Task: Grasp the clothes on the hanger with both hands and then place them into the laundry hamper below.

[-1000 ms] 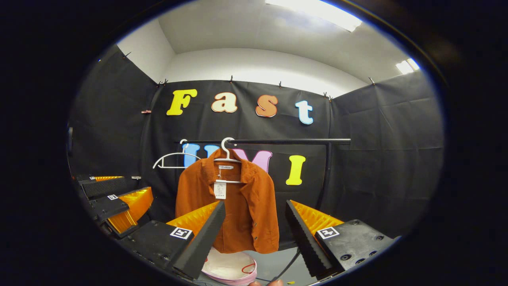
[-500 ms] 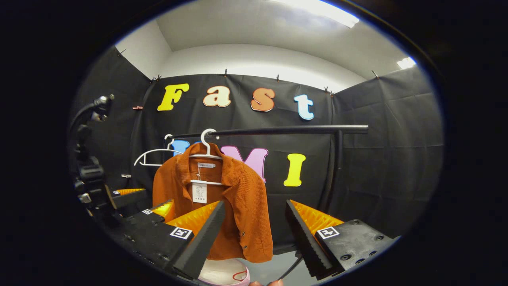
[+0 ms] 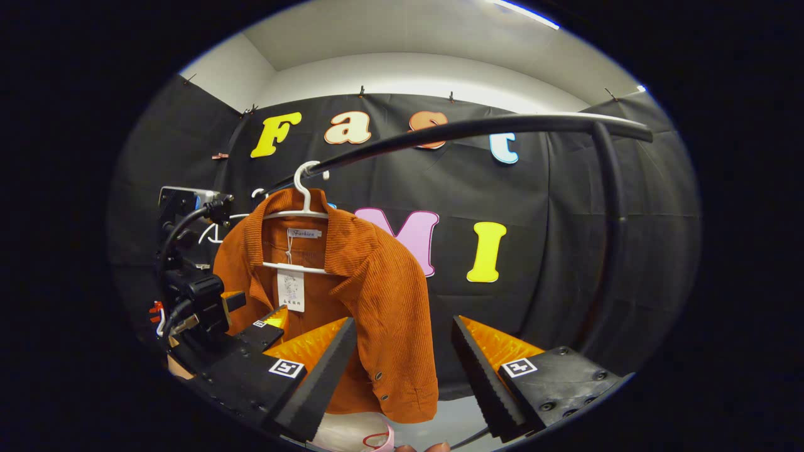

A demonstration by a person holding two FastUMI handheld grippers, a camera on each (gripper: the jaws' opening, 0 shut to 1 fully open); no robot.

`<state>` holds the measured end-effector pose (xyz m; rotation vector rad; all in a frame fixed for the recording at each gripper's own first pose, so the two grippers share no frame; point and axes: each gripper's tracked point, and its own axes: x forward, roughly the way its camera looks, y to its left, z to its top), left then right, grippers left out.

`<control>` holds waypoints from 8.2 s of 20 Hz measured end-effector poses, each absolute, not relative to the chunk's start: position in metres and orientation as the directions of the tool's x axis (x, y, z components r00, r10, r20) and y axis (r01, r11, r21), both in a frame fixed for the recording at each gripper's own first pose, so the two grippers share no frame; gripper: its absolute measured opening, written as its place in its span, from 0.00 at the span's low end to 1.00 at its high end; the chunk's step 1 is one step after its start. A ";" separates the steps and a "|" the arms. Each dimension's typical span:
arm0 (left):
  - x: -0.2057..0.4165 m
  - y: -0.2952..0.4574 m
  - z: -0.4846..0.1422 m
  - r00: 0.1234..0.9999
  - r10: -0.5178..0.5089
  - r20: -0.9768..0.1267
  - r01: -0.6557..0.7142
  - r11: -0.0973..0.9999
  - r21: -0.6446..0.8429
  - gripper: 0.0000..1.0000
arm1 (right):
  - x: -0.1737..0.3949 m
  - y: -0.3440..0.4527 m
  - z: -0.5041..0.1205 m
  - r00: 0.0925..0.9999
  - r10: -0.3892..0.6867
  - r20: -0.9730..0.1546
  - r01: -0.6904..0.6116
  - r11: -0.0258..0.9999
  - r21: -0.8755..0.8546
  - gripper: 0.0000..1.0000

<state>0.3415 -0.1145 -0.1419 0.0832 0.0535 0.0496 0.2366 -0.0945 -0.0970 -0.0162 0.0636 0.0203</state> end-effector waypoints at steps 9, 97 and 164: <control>0.356 -0.105 -0.144 0.995 0.020 -0.094 -0.012 0.996 0.086 0.04 | 0.313 -0.042 -0.115 0.994 0.106 -0.011 -0.106 0.994 -0.002 0.98; 0.315 -0.023 -0.187 0.939 -0.021 -0.344 0.010 0.999 -0.033 0.05 | 0.332 -0.010 -0.161 0.860 0.508 -0.042 -0.370 0.680 0.632 0.04; 0.191 -0.012 -0.153 0.961 -0.088 -0.264 0.077 0.996 -0.053 0.95 | 0.189 0.002 -0.178 0.952 0.026 -0.306 0.002 0.996 0.091 0.99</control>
